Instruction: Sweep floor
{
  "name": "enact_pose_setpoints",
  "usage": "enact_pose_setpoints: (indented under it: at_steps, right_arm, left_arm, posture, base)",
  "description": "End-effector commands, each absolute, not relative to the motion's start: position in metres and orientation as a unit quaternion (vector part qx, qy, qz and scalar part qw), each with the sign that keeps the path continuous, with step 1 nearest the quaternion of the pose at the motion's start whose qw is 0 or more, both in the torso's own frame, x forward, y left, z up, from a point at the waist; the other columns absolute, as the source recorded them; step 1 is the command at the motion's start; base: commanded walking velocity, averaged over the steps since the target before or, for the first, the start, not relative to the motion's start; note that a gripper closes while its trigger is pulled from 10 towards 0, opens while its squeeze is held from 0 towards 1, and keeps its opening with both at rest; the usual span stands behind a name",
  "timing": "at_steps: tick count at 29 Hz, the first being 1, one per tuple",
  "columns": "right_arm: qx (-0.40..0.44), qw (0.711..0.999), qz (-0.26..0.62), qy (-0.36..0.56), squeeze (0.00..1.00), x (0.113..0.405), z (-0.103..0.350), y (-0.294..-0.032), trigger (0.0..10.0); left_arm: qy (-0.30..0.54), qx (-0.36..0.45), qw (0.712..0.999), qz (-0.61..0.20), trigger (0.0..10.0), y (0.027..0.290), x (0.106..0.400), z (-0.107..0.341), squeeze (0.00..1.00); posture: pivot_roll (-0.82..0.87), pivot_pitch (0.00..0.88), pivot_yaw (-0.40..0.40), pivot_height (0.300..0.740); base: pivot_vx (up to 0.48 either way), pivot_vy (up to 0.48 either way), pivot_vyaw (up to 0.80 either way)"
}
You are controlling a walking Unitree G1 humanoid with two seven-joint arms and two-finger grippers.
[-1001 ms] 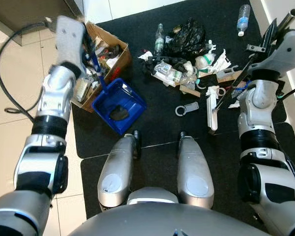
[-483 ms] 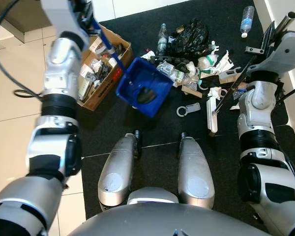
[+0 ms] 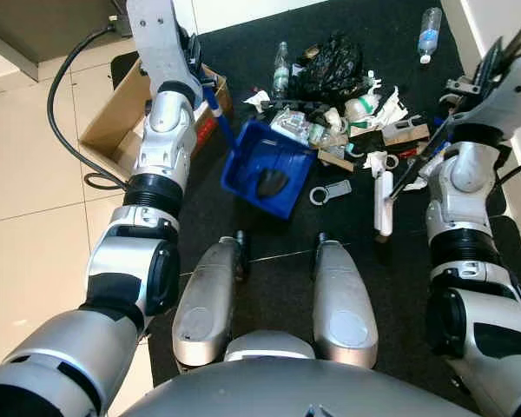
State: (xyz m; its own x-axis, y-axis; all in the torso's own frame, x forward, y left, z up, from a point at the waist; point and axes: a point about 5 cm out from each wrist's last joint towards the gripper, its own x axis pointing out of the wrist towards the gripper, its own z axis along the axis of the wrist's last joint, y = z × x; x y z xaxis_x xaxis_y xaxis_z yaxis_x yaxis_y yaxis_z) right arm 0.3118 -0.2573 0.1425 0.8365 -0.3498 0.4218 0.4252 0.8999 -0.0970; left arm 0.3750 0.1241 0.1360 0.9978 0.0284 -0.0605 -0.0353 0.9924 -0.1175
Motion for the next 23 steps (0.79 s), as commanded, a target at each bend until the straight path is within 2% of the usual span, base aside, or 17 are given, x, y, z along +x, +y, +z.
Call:
enact_pose_setpoints:
  at_steps: [1,11,23]
  right_arm:
    - [-0.096,0.954,-0.205,-0.195,0.0,0.309,0.138,-0.258,10.0]
    - [-0.096,0.958,-0.198,-0.181,0.0,0.315,0.133,-0.25,10.0]
    - [-0.086,0.961,-0.201,-0.167,0.0,0.315,0.125,-0.249,10.0]
  left_arm:
    - [0.018,-0.06,0.997,0.035,10.0,0.133,0.374,0.139,0.0]
    - [0.02,-0.07,0.996,0.053,10.0,0.13,0.368,0.126,0.0]
    - [0.046,-0.084,0.995,0.039,10.0,0.109,0.366,0.11,0.0]
  posture:
    - [0.01,0.226,0.154,0.74]
    - [0.01,0.231,0.145,0.74]
    - [0.0,0.26,0.135,0.74]
  base:
    - [0.0,0.0,0.0]
    - [0.0,0.0,0.0]
    - [0.0,0.0,0.0]
